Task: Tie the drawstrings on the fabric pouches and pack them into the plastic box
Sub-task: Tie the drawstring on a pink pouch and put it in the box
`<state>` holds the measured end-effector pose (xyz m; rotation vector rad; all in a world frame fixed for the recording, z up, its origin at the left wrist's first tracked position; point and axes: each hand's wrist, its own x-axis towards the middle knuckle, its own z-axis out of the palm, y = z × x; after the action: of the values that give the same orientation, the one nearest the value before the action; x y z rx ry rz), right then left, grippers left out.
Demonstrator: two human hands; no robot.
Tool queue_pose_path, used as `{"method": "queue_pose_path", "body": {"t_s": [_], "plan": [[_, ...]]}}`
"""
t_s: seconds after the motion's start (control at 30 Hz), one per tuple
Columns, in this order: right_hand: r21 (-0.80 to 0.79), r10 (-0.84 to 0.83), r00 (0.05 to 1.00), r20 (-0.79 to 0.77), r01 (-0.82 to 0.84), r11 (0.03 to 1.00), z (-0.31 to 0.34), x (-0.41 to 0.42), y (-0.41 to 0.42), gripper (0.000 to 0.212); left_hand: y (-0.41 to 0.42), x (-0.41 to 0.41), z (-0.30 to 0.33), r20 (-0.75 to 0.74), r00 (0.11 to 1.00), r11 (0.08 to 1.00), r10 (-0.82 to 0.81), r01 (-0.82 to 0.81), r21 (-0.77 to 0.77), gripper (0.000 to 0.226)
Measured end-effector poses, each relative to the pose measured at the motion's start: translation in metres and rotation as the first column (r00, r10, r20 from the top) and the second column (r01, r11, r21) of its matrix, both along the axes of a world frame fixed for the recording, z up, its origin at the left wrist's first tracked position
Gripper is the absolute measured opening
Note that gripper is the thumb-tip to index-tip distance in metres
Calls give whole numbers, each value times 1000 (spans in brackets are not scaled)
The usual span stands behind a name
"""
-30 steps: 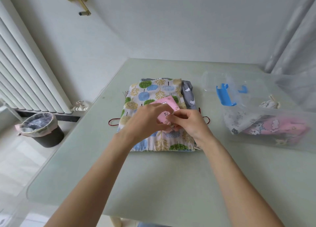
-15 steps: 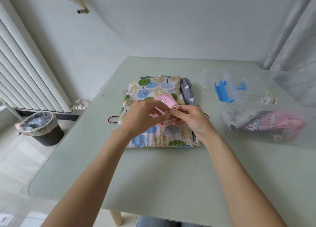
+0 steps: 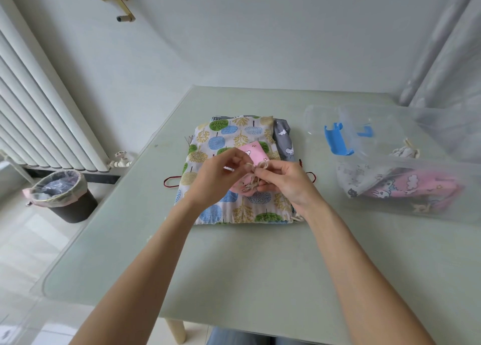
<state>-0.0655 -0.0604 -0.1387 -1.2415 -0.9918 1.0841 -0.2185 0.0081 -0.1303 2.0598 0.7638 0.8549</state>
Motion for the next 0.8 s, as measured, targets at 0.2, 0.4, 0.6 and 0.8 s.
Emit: {"method": "queue_pose_path", "body": {"t_s": [0.2,0.4,0.6,0.8], "plan": [[25,-10,999,-45,11,1000,-4,4,1,12,-3,0,-1,-48,996,993,76,-80,-87,37],[56,51,987,-151,-43,998,-5,8,1,19,-5,5,0,7,997,984,73,-70,-162,29],[47,98,995,-26,-97,994,-4,13,-1,15,-4,5,-1,27,994,983,102,-96,-154,21],[85,77,962,261,-103,991,-1,14,-4,11,0,3,-4,-5,996,978,85,-84,-191,13]]}}
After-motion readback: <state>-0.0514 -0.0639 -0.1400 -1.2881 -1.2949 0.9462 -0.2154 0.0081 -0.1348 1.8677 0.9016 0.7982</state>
